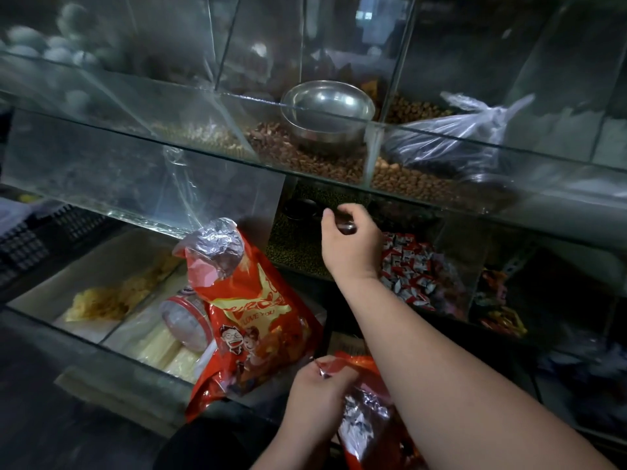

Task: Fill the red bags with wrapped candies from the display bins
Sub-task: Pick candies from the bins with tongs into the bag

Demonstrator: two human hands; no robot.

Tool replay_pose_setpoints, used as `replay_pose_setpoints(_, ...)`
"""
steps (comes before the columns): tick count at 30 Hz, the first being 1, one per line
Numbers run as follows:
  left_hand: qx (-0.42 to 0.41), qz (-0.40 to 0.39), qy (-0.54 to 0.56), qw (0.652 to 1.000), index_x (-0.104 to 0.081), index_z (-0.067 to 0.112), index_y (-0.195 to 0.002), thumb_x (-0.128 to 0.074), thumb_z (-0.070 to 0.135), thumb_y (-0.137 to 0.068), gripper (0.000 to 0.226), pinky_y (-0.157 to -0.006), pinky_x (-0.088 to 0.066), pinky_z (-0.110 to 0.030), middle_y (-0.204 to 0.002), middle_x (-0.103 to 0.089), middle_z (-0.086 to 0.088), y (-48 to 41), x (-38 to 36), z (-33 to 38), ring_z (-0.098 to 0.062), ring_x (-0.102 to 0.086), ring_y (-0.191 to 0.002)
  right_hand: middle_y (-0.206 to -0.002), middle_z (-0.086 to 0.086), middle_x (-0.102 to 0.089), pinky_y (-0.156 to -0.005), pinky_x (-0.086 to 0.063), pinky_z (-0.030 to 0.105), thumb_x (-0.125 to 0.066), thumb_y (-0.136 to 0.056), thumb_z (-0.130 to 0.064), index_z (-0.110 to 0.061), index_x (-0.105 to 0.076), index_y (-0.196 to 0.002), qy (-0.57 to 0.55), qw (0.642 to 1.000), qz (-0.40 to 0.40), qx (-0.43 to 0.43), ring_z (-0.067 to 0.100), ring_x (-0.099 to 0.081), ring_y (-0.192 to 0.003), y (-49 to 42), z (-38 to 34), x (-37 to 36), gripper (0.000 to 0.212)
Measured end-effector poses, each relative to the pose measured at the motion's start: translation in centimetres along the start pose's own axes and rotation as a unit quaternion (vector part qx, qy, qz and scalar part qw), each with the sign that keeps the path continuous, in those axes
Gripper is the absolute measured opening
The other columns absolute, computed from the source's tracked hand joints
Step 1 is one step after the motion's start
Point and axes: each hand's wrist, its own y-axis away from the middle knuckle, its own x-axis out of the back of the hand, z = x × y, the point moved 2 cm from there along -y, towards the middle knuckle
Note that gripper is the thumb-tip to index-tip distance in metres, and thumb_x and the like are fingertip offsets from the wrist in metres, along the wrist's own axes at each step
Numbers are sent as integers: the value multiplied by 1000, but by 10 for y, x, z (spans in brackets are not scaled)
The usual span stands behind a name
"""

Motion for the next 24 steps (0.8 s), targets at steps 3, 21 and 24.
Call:
replay_pose_setpoints(3,2,6,10,1000,-69,22,-51,-64,1,-82,38,-53,-44,-14,-59,-69,2,1,2,0,-5,-64,-55,-111,-4,-75,-93,-56,28,-68,-97,-35,-19,-73,-128,19,997,-64,-45,15,-70,-103,-3,1,1,36)
replay_pose_setpoints(21,47,16,44,998,-71,12,-68,-69,10,-78,10,-57,-52,-28,-74,-72,-18,-10,-8,-12,-23,-69,-64,-81,8,-79,-72,-65,35,-83,-85,-14,-24,-79,-85,-229,973,1,-27,23,-79,-78,10,4,47,11)
replay_pose_setpoints(24,46,18,45,998,-71,14,-67,-69,11,-77,11,-60,-52,-31,-73,-73,-17,-9,-9,-12,-25,-69,-65,-69,8,-77,-57,-62,29,-82,-86,-16,-21,-73,-82,-263,963,33,-57,23,-77,-61,15,1,53,11)
